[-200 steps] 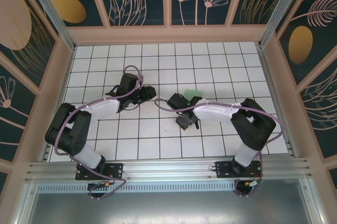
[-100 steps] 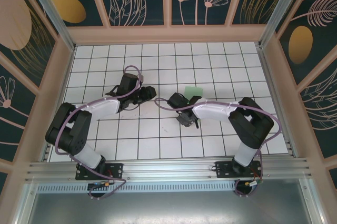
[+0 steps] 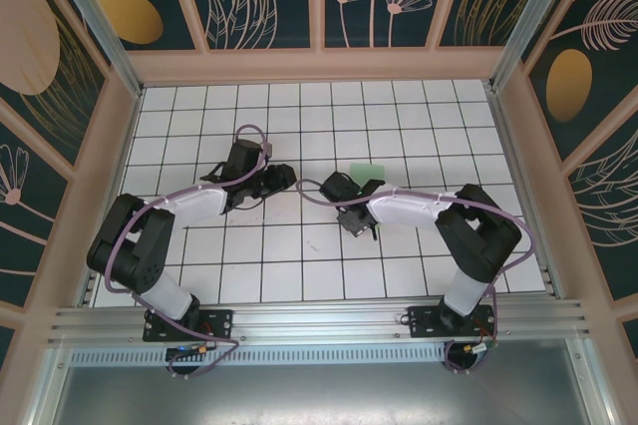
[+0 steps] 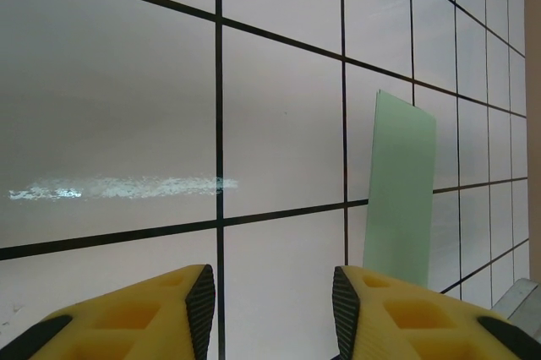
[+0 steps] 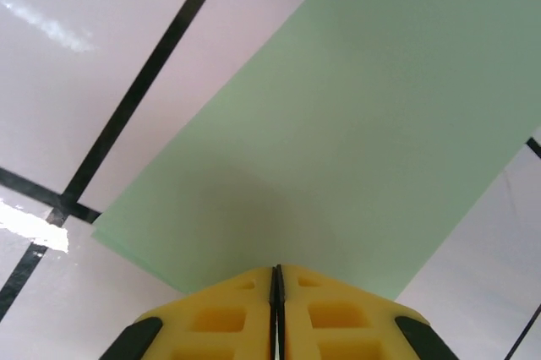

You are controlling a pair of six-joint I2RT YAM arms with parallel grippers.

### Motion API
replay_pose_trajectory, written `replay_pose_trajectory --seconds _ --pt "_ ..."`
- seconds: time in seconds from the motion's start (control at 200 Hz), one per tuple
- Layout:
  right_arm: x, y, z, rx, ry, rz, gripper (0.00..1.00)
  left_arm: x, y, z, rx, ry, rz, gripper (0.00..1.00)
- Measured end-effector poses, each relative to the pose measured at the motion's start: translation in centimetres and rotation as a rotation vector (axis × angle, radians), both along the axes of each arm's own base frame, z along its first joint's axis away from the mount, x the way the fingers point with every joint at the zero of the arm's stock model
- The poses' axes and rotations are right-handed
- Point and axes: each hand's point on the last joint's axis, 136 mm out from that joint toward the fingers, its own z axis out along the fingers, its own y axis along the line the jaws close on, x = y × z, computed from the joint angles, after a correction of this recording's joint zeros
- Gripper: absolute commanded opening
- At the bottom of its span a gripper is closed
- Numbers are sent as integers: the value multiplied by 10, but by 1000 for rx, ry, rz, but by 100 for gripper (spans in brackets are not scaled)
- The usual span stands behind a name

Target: Fold a paper plane with a square sheet of paper (pick it up from the middle)

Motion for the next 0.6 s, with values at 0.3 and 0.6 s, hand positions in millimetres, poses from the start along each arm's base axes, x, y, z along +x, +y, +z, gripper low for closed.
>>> replay_pose_trajectory --seconds 0.3,0.6 --pt "59 -37 34 350 -54 -389 47 0 -6 0 -24 -1 -23 44" --pt "93 -62 34 660 -5 -653 64 0 -7 1 -30 -4 -28 44"
